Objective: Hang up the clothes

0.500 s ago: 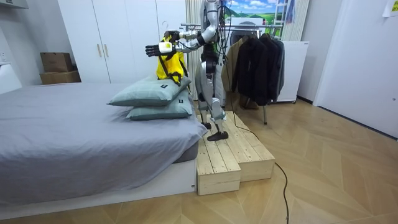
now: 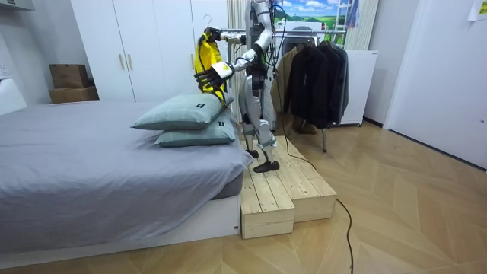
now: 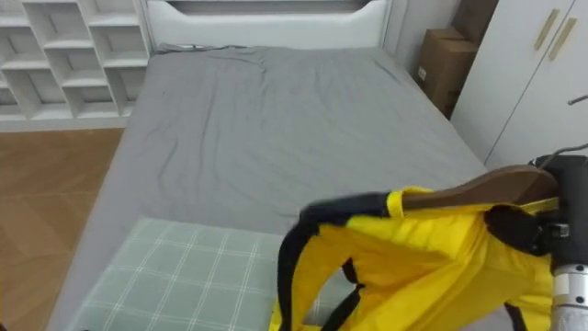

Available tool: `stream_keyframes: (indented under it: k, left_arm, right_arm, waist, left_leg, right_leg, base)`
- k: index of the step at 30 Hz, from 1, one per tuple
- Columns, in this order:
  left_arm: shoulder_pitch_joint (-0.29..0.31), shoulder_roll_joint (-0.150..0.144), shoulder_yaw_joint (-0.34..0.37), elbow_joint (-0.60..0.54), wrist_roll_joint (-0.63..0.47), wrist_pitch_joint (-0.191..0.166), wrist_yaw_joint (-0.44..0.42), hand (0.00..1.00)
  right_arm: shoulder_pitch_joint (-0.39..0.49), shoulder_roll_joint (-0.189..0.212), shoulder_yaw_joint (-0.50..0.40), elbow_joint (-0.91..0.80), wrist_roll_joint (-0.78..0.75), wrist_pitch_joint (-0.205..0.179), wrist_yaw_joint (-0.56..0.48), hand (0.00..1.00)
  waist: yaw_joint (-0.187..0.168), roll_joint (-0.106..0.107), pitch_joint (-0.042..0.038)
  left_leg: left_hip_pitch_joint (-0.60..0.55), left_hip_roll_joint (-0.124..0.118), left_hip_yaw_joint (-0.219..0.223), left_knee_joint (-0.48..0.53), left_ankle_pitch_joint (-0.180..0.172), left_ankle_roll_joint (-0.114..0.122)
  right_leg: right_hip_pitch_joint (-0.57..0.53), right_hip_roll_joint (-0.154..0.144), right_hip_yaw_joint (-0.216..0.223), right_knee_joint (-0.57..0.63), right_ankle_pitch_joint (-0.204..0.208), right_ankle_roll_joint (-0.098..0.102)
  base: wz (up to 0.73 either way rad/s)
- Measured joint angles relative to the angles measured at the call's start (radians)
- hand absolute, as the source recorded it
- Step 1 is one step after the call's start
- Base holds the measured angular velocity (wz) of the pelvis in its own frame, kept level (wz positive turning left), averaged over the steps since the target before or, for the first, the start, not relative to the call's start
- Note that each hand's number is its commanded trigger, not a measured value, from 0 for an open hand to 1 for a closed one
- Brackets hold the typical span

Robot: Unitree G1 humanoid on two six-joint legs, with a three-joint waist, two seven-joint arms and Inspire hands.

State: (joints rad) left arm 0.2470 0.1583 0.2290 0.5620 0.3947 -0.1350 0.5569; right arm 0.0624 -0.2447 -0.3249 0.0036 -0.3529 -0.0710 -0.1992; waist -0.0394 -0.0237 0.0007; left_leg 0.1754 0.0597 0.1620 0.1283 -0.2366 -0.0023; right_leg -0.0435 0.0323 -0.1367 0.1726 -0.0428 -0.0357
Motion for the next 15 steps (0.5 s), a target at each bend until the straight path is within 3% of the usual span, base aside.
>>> stream_keyframes:
  k: [5, 15]
  left_arm:
    - [0.042, 0.0, 0.003, 0.046, -0.017, -0.001, 0.006, 0.0]
    - [0.082, 0.002, 0.01, 0.173, -0.125, 0.023, 0.006, 0.0]
  right_arm:
    - [0.001, 0.0, -0.003, -0.02, -0.002, 0.002, -0.011, 1.0]
    - [0.021, -0.011, -0.014, -0.021, -0.008, 0.035, -0.028, 1.0]
  waist:
    - [0.011, 0.006, -0.0046]
    - [0.01, 0.005, -0.0035]
  left_leg:
    - [0.003, 0.0, 0.002, 0.002, 0.0, 0.0]
    - [-0.005, -0.009, 0.001, 0.004, -0.005, 0.008]
  right_leg:
    - [0.001, -0.001, -0.002, 0.003, -0.002, 0.003]
    - [-0.017, -0.015, -0.001, 0.033, -0.019, 0.012]
  base:
    - [0.01]
    - [0.01]
